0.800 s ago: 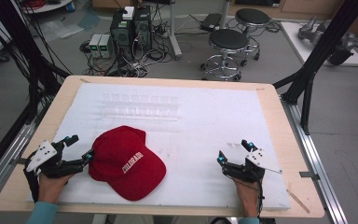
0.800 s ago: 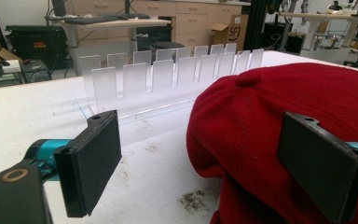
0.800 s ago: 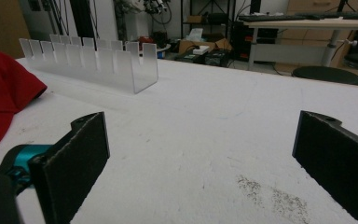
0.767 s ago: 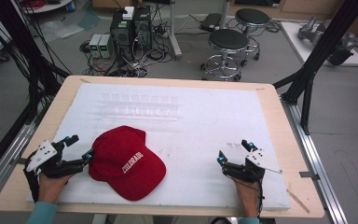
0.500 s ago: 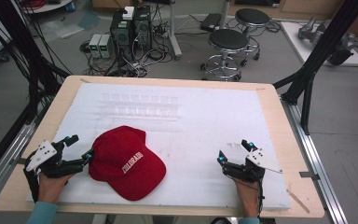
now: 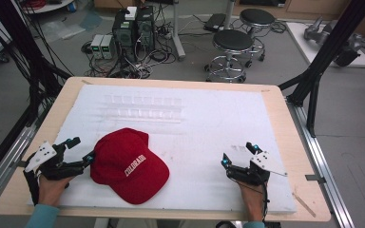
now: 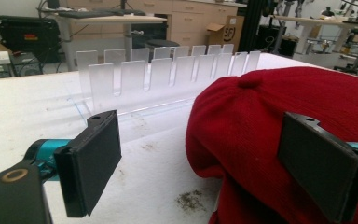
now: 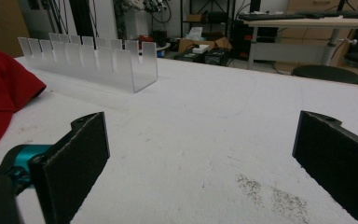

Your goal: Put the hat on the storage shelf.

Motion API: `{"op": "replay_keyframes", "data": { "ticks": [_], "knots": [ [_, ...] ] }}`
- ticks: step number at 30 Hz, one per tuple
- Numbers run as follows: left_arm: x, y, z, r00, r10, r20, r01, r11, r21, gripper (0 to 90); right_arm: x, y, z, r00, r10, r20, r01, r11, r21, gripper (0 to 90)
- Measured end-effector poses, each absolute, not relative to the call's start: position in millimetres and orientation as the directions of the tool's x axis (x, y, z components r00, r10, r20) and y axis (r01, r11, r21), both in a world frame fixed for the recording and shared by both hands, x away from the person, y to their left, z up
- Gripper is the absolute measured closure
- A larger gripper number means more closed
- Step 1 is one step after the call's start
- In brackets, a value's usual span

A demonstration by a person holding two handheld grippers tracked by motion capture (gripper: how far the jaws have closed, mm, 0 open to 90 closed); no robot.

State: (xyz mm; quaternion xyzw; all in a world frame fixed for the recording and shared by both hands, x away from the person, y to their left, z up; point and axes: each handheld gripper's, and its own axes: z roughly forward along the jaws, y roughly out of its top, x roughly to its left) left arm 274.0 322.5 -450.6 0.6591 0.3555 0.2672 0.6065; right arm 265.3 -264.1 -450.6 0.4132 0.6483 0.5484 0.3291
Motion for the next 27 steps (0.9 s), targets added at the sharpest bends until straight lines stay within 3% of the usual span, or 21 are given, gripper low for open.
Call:
{"op": "replay_keyframes", "data": {
  "ticks": [13, 21, 27],
  "knots": [
    [281.4, 325.4, -425.0, 0.664, 0.744, -0.074, 0.129, -0.016, 0.992, 12.2, 265.7, -263.0, -450.4, -0.441, 0.897, 0.015, 0.178, 0.071, 0.981, 2.6],
    [295.8, 319.3, -404.4, 0.736, 0.676, -0.046, 0.143, -0.089, 0.986, 10.8, 265.7, -262.9, -450.5, -0.440, 0.898, 0.016, 0.178, 0.070, 0.982, 2.6],
    [307.9, 318.9, -392.8, 0.783, 0.618, -0.077, 0.193, -0.124, 0.973, 9.9, 265.6, -262.6, -450.5, -0.437, 0.899, 0.013, 0.176, 0.071, 0.982, 2.5]
  ]
}}
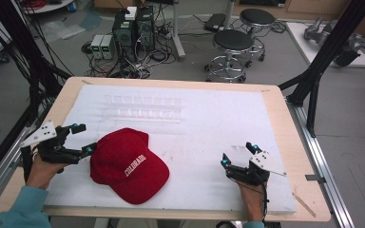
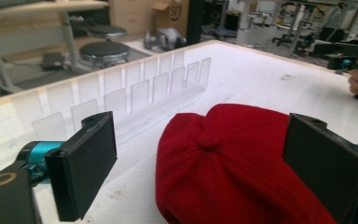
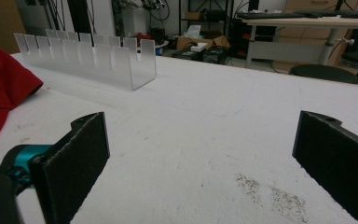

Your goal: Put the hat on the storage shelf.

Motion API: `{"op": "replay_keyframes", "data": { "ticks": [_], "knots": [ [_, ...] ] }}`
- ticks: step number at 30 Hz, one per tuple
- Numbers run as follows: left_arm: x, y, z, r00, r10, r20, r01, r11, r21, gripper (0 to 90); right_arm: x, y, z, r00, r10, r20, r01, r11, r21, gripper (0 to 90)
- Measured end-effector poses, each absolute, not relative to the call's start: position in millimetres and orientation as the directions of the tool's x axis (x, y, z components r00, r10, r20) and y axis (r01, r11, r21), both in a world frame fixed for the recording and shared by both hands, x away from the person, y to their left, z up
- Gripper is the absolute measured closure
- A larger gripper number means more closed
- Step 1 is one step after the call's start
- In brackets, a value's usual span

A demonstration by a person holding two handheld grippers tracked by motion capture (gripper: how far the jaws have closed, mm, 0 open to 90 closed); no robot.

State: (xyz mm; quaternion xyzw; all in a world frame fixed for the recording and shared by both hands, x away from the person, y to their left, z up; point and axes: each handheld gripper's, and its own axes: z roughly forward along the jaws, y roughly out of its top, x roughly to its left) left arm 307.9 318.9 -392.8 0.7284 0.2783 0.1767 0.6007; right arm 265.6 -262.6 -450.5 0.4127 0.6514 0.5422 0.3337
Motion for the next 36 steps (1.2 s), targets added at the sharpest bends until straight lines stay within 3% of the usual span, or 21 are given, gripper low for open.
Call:
{"op": "replay_keyframes", "data": {
  "ticks": [9, 19, 29, 36],
  "knots": [
    [314.3, 307.0, -396.9, 0.834, 0.542, -0.106, 0.276, -0.242, 0.930, 8.3, 265.6, -262.5, -450.5, -0.434, 0.901, 0.012, 0.177, 0.072, 0.982, 2.5],
    [331.3, 310.5, -411.4, 0.844, 0.501, -0.194, 0.367, -0.273, 0.889, 8.4, 265.4, -262.3, -450.4, -0.429, 0.903, 0.010, 0.176, 0.073, 0.982, 2.5],
    [329.9, 302.1, -419.0, 0.824, 0.529, -0.201, 0.404, -0.302, 0.863, 8.4, 265.5, -262.2, -450.4, -0.431, 0.903, 0.008, 0.177, 0.076, 0.981, 2.5],
    [330.1, 297.3, -428.8, 0.803, 0.555, -0.218, 0.449, -0.322, 0.834, 21.3, 265.5, -261.2, -450.3, -0.429, 0.903, 0.004, 0.180, 0.081, 0.980, 2.6]
  ]
}}
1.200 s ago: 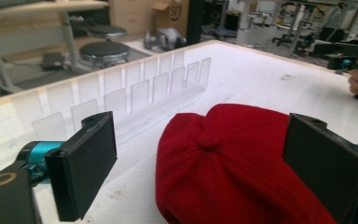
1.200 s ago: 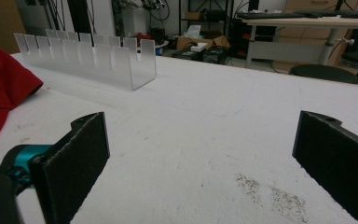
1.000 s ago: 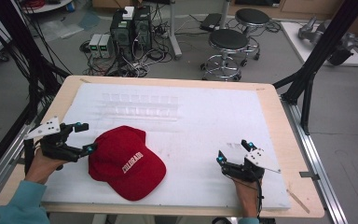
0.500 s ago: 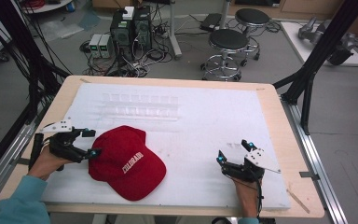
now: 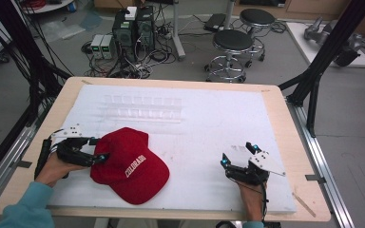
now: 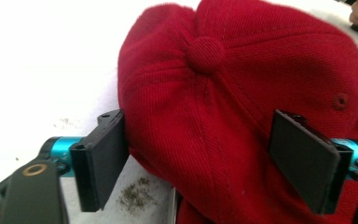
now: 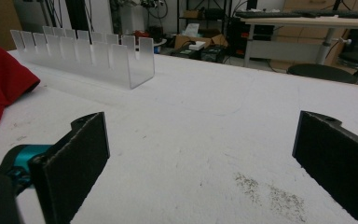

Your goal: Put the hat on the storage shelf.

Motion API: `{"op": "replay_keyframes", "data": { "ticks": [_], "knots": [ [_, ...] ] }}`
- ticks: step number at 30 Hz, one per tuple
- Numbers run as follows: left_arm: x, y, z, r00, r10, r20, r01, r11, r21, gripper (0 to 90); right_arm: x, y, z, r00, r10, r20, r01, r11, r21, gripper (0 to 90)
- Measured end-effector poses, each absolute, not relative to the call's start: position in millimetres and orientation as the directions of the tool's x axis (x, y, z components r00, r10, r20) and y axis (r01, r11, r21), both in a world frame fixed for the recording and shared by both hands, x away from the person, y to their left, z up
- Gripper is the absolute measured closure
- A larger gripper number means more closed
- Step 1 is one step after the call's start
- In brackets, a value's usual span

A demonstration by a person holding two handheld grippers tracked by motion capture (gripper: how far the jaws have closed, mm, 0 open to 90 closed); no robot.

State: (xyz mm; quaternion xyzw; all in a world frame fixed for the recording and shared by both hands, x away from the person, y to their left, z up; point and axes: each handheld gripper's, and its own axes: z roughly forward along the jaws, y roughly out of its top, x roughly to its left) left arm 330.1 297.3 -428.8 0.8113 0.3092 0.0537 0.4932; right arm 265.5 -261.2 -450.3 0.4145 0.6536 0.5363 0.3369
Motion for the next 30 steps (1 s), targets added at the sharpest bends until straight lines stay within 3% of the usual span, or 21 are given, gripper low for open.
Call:
{"op": "replay_keyframes", "data": {
  "ticks": [5, 10, 11, 14, 30],
  "knots": [
    [329.5, 296.7, -429.8, 0.807, 0.544, -0.231, 0.458, -0.329, 0.825, 35.8, 265.8, -261.0, -450.3, -0.428, 0.904, -0.001, 0.180, 0.087, 0.980, 2.6],
    [325.3, 295.4, -427.5, 0.834, 0.513, -0.205, 0.426, -0.360, 0.830, 68.9, 265.9, -261.0, -450.4, -0.429, 0.903, -0.005, 0.178, 0.091, 0.980, 2.6],
    [324.1, 294.5, -426.5, 0.838, 0.508, -0.196, 0.416, -0.364, 0.833, 68.9, 265.9, -261.0, -450.4, -0.429, 0.903, -0.005, 0.178, 0.091, 0.980, 2.6],
    [321.0, 292.9, -424.0, 0.844, 0.500, -0.195, 0.406, -0.358, 0.841, 80.6, 266.0, -261.0, -450.3, -0.430, 0.903, -0.005, 0.177, 0.090, 0.980, 2.6],
    [307.5, 292.2, -402.3, 0.822, 0.528, -0.213, 0.406, -0.281, 0.870, 83.7, 265.9, -260.2, -450.2, -0.431, 0.903, -0.002, 0.184, 0.091, 0.979, 2.6]
  ]
}}
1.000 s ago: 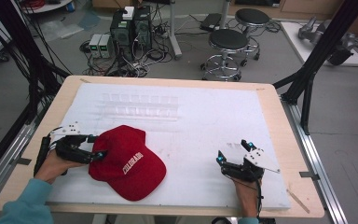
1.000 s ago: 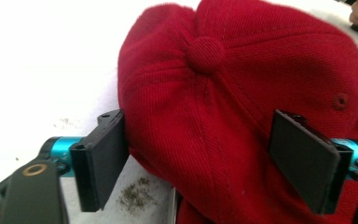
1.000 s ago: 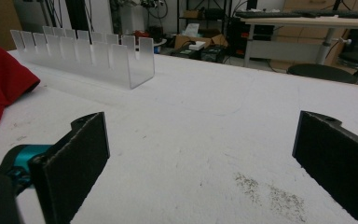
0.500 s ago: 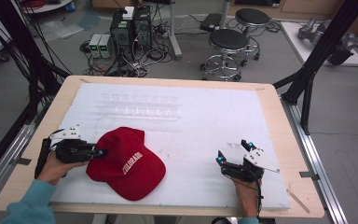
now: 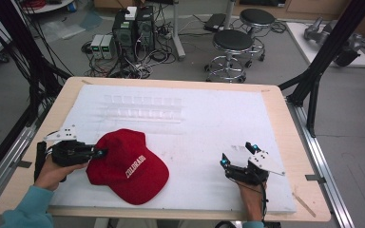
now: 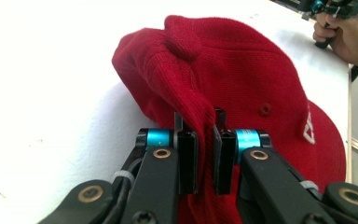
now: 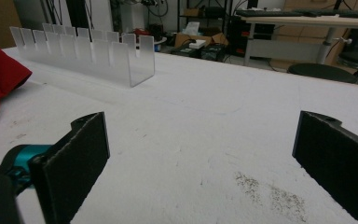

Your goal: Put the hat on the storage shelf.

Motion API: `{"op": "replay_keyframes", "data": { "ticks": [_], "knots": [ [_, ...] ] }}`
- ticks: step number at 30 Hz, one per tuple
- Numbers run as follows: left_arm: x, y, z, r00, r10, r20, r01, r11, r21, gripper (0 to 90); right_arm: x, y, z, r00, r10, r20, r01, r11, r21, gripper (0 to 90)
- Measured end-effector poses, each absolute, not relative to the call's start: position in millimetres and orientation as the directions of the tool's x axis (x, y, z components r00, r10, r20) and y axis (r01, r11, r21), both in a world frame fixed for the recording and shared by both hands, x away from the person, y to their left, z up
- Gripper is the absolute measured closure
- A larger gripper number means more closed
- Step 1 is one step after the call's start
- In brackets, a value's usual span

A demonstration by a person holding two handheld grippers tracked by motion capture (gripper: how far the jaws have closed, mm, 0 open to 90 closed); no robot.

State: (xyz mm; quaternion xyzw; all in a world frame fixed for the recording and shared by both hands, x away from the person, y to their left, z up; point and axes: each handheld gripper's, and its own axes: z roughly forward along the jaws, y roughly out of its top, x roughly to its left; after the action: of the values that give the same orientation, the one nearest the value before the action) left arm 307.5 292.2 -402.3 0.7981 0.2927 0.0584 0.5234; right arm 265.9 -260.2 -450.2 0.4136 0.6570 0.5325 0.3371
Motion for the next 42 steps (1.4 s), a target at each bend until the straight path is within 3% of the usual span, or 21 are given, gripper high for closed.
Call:
{"op": "replay_keyframes", "data": {
  "ticks": [8, 26, 42],
  "knots": [
    [302.3, 281.7, -373.6, 0.829, 0.530, -0.180, 0.363, -0.266, 0.893, 83.9, 266.3, -256.2, -449.8, -0.443, 0.895, -0.046, 0.181, 0.139, 0.974, 2.6],
    [312.8, 254.0, -314.2, 0.814, 0.573, -0.099, 0.279, -0.236, 0.931, 84.4, 269.5, -255.6, -448.7, -0.462, 0.886, -0.037, 0.208, 0.149, 0.967, 2.6],
    [314.1, 225.6, -299.6, 0.837, 0.542, -0.076, 0.250, -0.256, 0.934, 84.4, 279.2, -231.7, -404.9, -0.608, 0.793, -0.021, 0.182, 0.165, 0.969, 2.6]
  ]
}}
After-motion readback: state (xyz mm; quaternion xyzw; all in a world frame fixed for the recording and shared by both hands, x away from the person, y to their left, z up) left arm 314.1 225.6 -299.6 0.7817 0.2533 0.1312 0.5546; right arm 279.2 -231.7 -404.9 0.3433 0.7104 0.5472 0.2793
